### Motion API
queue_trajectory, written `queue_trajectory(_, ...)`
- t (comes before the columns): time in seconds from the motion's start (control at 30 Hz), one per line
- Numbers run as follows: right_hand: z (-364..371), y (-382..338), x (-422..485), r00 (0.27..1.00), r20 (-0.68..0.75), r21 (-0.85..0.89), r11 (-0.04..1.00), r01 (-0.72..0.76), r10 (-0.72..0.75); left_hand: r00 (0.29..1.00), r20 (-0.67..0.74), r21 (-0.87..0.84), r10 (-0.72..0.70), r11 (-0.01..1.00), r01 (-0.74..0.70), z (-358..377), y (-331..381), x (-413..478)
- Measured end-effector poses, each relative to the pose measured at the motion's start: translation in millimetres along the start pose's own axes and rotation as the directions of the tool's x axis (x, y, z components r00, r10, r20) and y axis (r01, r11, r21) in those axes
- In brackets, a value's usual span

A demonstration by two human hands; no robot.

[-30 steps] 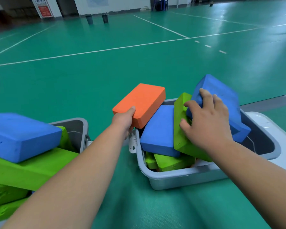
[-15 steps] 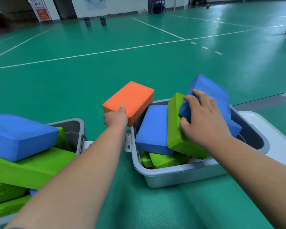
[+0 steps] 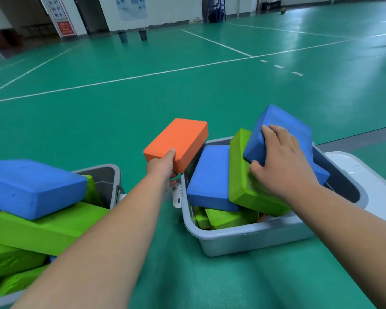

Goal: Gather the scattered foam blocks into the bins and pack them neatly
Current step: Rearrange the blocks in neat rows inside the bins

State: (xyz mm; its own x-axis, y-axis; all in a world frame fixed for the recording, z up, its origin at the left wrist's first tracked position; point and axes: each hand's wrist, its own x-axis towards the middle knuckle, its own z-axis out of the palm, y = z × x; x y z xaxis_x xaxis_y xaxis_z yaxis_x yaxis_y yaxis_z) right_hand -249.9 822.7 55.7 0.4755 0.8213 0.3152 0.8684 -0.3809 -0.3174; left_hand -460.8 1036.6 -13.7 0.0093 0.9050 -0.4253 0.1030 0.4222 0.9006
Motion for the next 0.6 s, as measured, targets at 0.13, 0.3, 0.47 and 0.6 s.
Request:
queue_trajectory(0.13, 0, 1, 1, 0.997, -0.013, -0.052, 0.996, -0.07, 0.07, 0.998, 0.057, 0.034, -0.025, 0.999, 0.023, 5, 0, -5)
queue_trajectory(0.3, -4, 5, 3, 0.991, 0.012, -0.023, 0.991, -0.13, 0.131, 1.0, 0.007, 0.006, 0.029, 1.0, -0.029, 7, 1, -7)
queue_trajectory(0.47, -5, -11, -3, 0.99, -0.129, -0.027, 0.999, 0.047, -0.05, 0.998, 0.002, -0.007, 0.06, 0.998, -0.06, 7, -1, -1)
queue_trajectory(0.6, 6, -44, -11, 0.924, -0.155, -0.021, 0.936, 0.352, -0.35, 0.998, 0.038, 0.002, 0.054, 0.999, -0.054, 6, -1, 1)
